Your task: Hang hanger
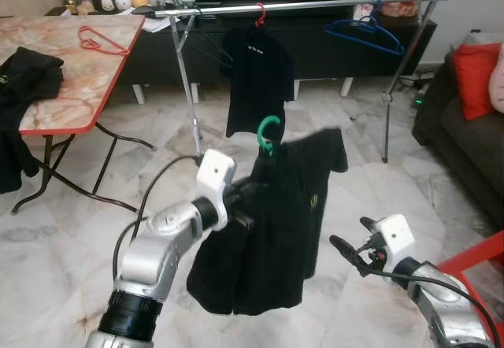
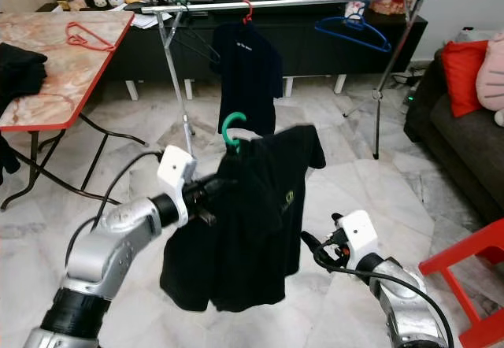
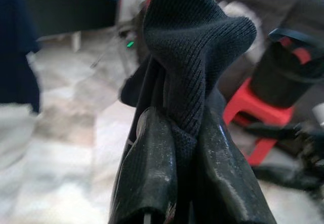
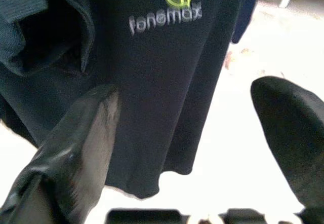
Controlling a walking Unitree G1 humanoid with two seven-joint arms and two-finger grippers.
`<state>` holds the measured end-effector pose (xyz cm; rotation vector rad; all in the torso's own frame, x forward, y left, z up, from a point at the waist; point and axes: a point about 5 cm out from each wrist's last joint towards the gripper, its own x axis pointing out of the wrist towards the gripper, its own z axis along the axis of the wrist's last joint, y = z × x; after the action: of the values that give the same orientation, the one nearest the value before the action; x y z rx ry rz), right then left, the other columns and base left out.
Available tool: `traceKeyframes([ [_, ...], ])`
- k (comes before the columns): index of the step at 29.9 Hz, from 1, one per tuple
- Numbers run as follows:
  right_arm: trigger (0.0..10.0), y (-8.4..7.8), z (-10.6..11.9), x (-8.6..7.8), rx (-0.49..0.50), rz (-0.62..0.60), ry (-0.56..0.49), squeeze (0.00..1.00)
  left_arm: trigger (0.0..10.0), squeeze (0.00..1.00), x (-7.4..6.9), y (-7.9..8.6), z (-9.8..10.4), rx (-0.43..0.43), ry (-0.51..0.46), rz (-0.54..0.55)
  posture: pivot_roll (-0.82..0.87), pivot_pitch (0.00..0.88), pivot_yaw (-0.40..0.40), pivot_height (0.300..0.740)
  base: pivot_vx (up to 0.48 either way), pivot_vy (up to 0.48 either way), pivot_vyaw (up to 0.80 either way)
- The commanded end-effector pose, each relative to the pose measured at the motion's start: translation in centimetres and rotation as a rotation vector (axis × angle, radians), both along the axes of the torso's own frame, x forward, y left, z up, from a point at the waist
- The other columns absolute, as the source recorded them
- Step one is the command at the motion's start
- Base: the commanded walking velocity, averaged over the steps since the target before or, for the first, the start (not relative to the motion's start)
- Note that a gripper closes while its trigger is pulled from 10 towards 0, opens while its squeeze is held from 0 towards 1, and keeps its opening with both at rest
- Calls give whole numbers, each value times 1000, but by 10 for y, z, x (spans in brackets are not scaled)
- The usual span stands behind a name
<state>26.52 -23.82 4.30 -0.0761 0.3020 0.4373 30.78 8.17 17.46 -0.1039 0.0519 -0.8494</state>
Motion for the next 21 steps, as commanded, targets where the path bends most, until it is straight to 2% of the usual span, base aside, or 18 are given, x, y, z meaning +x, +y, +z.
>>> traceKeyframes([
  [1, 10000, 3, 4, -3, 58, 7, -35, 0, 10000, 0, 1, -3, 22, -50, -77, -40, -30, 0, -7, 740, 0, 0, 0],
  [4, 10000, 9, 5, -8, 144, 20, -80, 0, 10000, 0, 5, -9, 29, -68, -93, -63, -26, 0, -6, 740, 0, 0, 0],
  [11, 10000, 11, 11, -9, 227, 31, -134, 0, 10000, 0, 0, -21, 34, -76, -100, -153, -30, 0, -5, 740, 0, 0, 0],
  [13, 10000, 11, 13, -8, 233, 31, -157, 31, 10000, 0, -3, -23, 31, -70, -95, -174, -33, 0, -5, 740, 0, 0, 0],
  [14, 10000, 10, 14, -8, 234, 28, -166, 275, 10000, 0, -4, -23, 30, -68, -92, -176, -33, 0, -7, 740, 0, 0, 0],
  [15, 10000, 10, 15, -8, 233, 26, -172, 275, 10000, 0, -4, -23, 29, -67, -90, -176, -33, 0, -7, 740, 0, 0, 0],
  [16, 10000, 9, 15, -7, 225, 18, -178, 435, 10000, 0, -5, -24, 28, -66, -88, -180, -31, 0, -9, 740, 0, 0, 0],
  [17, 10000, 8, 15, -6, 216, 9, -182, 435, 10000, 0, -6, -24, 28, -65, -86, -186, -31, 0, -9, 740, 0, 0, 0],
  [18, 10000, 7, 15, -5, 207, 13, -177, 0, 10000, 0, -8, -26, 27, -61, -86, -191, -31, 0, -13, 740, 0, 0, 0],
  [21, 10000, 9, 15, -3, 207, 24, -174, 0, 10000, 0, -10, -28, 27, -65, -85, -208, -30, 0, -15, 740, 0, 0, 0],
])
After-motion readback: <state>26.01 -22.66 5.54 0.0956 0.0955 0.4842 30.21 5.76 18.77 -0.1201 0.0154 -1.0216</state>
